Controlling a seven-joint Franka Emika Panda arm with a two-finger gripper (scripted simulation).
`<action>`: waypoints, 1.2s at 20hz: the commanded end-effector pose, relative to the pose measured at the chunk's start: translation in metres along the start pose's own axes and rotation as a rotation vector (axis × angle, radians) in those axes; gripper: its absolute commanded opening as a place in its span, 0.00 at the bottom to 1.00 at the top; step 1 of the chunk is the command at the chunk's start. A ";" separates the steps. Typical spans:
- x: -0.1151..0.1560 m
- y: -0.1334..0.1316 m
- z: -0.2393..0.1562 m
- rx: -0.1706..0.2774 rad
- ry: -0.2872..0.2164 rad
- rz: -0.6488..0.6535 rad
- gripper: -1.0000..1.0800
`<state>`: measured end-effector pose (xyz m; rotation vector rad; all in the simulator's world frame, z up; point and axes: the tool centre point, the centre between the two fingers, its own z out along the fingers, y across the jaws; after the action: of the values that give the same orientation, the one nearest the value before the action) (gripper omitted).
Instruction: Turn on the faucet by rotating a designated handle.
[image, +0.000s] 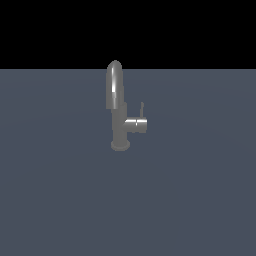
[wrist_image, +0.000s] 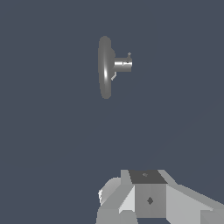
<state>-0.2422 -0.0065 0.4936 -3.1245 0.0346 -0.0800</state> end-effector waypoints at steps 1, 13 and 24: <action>0.000 0.000 0.000 0.000 0.000 0.000 0.00; 0.019 -0.001 0.004 0.044 -0.048 0.049 0.00; 0.070 0.000 0.020 0.165 -0.179 0.184 0.00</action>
<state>-0.1797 -0.0072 0.4801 -2.9591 0.2657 0.1573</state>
